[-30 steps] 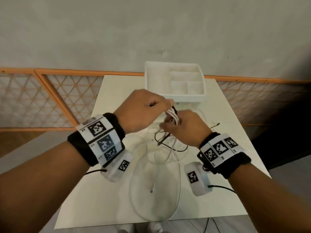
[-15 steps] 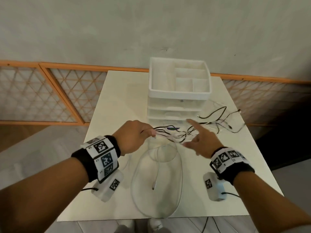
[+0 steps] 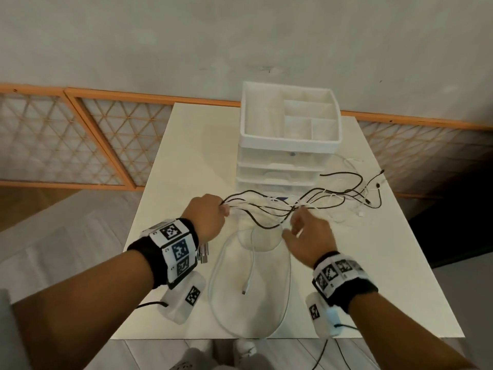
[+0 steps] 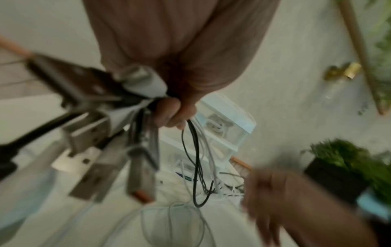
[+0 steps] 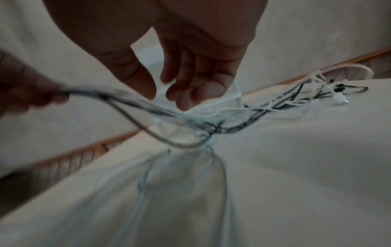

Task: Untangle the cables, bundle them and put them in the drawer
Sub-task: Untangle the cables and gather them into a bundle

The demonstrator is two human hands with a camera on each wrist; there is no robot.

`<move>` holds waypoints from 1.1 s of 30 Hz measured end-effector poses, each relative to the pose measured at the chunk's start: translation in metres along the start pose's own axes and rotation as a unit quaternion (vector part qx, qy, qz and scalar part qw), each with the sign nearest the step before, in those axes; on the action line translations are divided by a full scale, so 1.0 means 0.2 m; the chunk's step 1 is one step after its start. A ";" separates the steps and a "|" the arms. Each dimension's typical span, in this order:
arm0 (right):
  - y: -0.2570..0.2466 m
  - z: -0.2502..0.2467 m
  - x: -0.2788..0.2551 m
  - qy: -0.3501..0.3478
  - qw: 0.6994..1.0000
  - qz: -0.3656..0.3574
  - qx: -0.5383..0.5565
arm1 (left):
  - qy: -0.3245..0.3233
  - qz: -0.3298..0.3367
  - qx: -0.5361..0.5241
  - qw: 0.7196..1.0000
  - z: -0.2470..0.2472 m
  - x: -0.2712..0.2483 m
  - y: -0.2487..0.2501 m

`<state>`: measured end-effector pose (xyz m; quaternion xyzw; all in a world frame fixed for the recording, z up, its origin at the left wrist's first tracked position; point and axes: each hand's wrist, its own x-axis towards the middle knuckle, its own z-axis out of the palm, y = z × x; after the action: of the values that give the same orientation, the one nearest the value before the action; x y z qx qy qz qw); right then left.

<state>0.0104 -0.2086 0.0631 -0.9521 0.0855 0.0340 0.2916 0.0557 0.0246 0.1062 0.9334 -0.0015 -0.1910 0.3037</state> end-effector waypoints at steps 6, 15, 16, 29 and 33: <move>0.20 0.27 -0.09 -0.179 0.952 0.158 -0.193 | 0.022 -0.037 -0.178 0.983 -0.06 -0.02 -0.01; -0.03 -0.09 0.01 -0.033 0.996 0.022 0.082 | 0.035 -0.082 -0.357 0.930 -0.07 -0.02 0.07; -0.09 -0.16 0.00 -0.029 0.993 -0.014 0.115 | 0.041 -0.068 -0.362 0.929 -0.08 -0.02 0.08; -0.36 -0.54 0.04 0.258 0.906 -0.122 0.313 | -0.050 0.042 -0.367 0.928 0.00 -0.07 0.15; -0.21 -0.57 0.11 0.286 0.911 -0.057 0.293 | -0.030 0.042 -0.361 0.931 -0.02 -0.06 0.07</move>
<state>0.0411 -0.2412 0.1790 -0.7964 0.1168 -0.2829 0.5216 0.0471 0.0174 0.1223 0.7535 0.0196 -0.1933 0.6281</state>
